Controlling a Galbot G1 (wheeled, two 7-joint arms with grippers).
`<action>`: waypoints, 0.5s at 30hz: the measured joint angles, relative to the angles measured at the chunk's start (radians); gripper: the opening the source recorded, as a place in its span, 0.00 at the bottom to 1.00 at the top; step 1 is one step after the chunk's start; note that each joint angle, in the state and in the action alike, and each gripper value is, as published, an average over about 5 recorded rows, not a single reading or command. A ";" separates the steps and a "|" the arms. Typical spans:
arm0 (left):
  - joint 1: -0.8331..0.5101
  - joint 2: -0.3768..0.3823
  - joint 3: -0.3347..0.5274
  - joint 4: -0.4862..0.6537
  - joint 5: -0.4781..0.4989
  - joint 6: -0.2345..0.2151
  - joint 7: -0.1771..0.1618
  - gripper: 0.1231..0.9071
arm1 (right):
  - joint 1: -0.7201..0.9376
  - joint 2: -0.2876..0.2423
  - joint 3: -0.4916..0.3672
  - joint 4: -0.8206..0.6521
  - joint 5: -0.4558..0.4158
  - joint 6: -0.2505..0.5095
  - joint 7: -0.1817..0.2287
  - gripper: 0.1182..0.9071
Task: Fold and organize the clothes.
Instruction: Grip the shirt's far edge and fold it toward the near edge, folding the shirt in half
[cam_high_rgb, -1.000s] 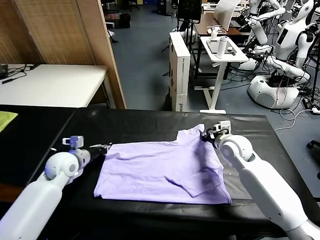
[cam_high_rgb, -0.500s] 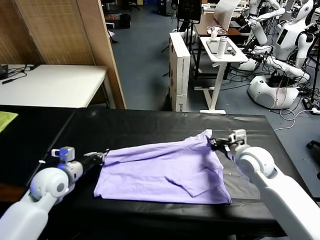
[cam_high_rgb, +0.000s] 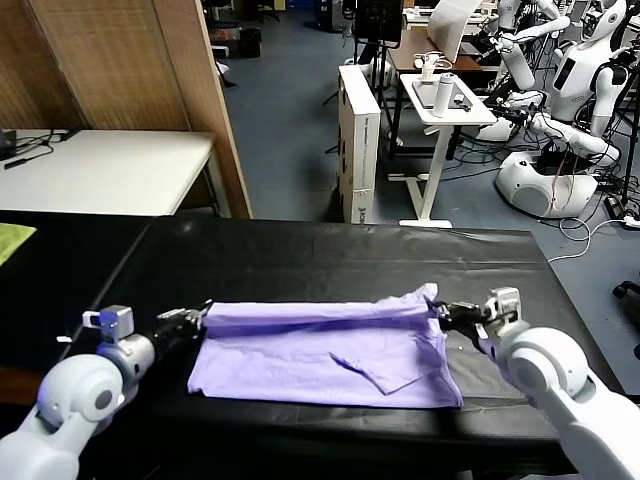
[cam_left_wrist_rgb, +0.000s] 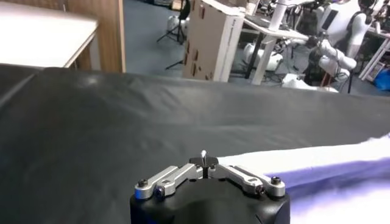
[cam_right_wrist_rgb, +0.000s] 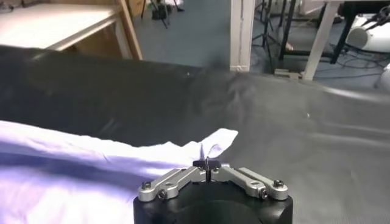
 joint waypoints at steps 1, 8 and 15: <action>0.010 -0.003 -0.002 -0.008 0.007 0.001 0.000 0.03 | -0.010 -0.003 0.003 0.005 0.000 0.000 0.000 0.03; 0.079 -0.021 -0.032 -0.052 0.029 0.001 0.003 0.03 | -0.054 -0.018 0.011 0.024 -0.001 0.000 -0.003 0.03; 0.153 -0.043 -0.066 -0.070 0.050 -0.007 0.010 0.03 | -0.083 -0.031 0.024 0.037 -0.001 0.000 -0.016 0.03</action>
